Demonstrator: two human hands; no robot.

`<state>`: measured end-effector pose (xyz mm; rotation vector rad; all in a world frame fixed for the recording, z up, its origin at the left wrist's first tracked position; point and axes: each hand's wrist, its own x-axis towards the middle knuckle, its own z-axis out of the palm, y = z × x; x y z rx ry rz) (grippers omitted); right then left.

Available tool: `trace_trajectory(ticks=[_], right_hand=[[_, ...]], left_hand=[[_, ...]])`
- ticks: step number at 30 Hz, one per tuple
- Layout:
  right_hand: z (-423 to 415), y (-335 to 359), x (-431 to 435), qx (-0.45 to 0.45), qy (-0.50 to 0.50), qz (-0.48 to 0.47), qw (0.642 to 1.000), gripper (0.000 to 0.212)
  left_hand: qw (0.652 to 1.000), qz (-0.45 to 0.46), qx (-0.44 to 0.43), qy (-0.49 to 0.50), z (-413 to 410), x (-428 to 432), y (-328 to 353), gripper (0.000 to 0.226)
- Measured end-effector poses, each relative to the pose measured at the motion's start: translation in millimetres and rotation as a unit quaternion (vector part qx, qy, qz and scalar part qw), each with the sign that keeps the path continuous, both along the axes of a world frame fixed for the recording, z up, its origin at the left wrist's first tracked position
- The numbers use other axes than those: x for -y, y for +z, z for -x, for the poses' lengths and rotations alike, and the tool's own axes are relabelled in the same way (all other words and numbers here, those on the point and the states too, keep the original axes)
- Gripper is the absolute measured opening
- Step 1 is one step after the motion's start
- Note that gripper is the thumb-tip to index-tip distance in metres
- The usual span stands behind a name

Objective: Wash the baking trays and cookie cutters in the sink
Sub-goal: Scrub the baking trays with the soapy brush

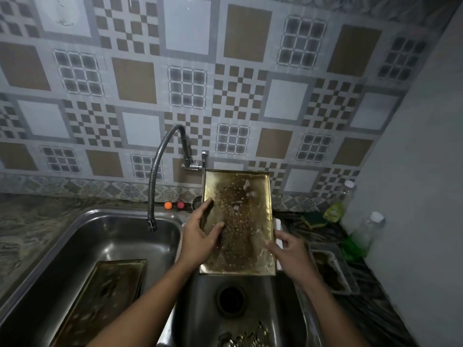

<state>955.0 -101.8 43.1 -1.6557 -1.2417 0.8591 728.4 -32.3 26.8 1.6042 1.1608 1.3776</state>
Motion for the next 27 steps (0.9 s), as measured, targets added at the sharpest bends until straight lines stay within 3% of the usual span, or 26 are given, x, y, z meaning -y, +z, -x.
trace_trajectory(ticks=[2, 4, 6, 9, 12, 15, 19, 22, 25, 27], right_hand=[[-3.3, -4.5, -2.8, 0.000, -0.033, 0.004, 0.999, 0.037], [-2.0, -2.8, -2.7, 0.010, -0.056, -0.014, 0.998, 0.026], [0.8, -1.9, -1.2, 0.053, -0.082, -0.052, 0.994, 0.028], [5.7, -2.2, 2.7, 0.153, -0.088, -0.120, 0.977, 0.025], [12.3, -5.4, 8.1, 0.200, -0.009, -0.140, 0.970, 0.039], [17.1, -5.7, 12.1, 0.296, 0.029, -0.139, 0.945, 0.036], [20.9, -5.8, 10.0, 0.268, 0.087, -0.121, 0.952, 0.039], [19.1, -7.2, 7.2, 0.232, 0.106, -0.125, 0.959, 0.045], [12.4, -6.4, 2.8, 0.202, 0.103, -0.130, 0.965, 0.023], [3.0, -6.4, -4.7, 0.203, 0.073, -0.146, 0.965, 0.013]], left_hand=[[0.998, 0.004, -0.052, 0.044, -9.4, -4.4, 0.7, 0.073], [0.986, 0.024, -0.134, 0.101, -21.5, -4.2, 4.1, 0.079], [0.983, -0.009, -0.165, 0.083, -37.3, 1.7, 11.1, 0.078], [0.989, -0.011, -0.124, -0.083, -66.8, 14.8, 25.2, 0.066], [0.987, 0.002, -0.066, -0.147, -85.5, 20.5, 31.5, 0.054], [0.991, 0.066, 0.025, -0.113, -91.9, 18.5, 31.2, 0.047], [0.987, 0.101, 0.106, -0.061, -93.8, 16.8, 25.7, 0.051], [0.991, 0.094, 0.097, -0.019, -89.4, 11.9, 16.8, 0.063], [0.990, 0.105, 0.089, 0.007, -85.0, 9.0, 7.2, 0.074], [0.991, 0.103, 0.077, 0.021, -80.7, 5.3, -1.0, 0.070]])
